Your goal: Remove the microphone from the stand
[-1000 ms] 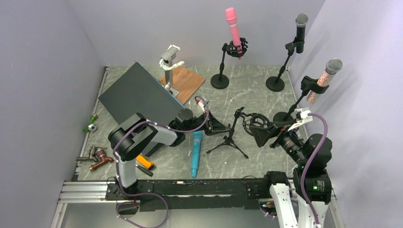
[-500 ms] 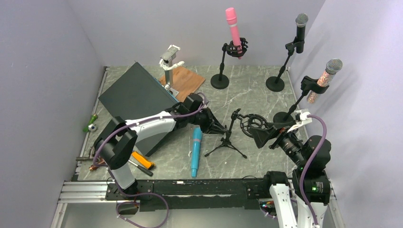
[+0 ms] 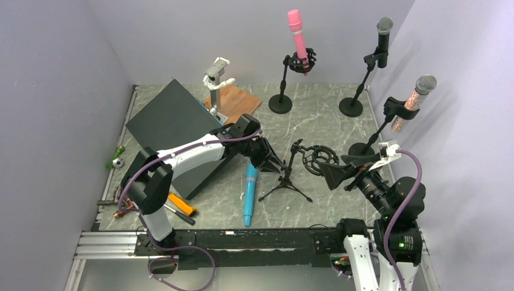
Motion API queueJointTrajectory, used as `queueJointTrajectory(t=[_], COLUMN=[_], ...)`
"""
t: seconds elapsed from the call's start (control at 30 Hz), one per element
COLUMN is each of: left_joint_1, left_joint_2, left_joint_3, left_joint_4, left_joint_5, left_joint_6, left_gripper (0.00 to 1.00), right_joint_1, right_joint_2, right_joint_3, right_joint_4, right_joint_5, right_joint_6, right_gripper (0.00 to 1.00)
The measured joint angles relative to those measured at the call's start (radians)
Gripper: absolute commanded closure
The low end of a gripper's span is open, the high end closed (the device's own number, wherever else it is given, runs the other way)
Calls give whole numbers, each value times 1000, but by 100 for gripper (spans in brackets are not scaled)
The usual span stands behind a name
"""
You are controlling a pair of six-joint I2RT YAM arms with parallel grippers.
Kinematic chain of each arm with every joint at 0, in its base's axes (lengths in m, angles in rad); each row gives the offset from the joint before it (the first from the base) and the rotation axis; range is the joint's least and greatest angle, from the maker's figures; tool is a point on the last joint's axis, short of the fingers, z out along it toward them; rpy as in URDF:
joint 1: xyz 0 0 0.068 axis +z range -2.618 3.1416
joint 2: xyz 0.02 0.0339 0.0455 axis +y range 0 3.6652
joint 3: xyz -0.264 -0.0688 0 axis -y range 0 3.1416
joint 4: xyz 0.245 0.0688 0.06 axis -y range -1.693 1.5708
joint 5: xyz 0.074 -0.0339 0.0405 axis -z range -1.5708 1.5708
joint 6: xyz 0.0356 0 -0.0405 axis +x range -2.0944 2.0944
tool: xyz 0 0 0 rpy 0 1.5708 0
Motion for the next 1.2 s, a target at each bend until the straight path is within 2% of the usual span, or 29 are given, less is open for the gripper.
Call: queueJointTrajectory(t=[0.1,0.2,0.33,0.43,0.53,0.63,0.8,1.07,1.2], left_joint_1=[6,15,39,60,70,69,68,66,66], left_joint_2=[-4,-22,-86,-155,-182,-186,-222,-355,-402], left_joint_3=[-10,-27,-100,-182,-195,-228,-330,-382,-381], left_joint_4=[6,18,77,147,203,353,525,618,664], left_joint_5=[0,-14,-62,-81,-84,-59,-26,-8,45], left_joint_6=[32,94,194,263,323,348,397,537,593], left_gripper=[60,50,47,46,45,52,51,48,48], right_joint_1=[0,0,0,0,0,0,0,18,48], right_joint_2=[5,22,64,104,147,182,267,405,454], right_joint_3=[23,60,121,164,192,208,256,312,310], right_joint_4=[-2,-8,-29,-50,-54,-61,-97,-164,-164], right_joint_5=[-1,-1,-2,-6,-9,-21,-92,-101,-100], right_joint_6=[-1,-6,-22,-36,-43,-43,-42,-74,-75], right_gripper=[0,0,0,0,0,0,0,0,1])
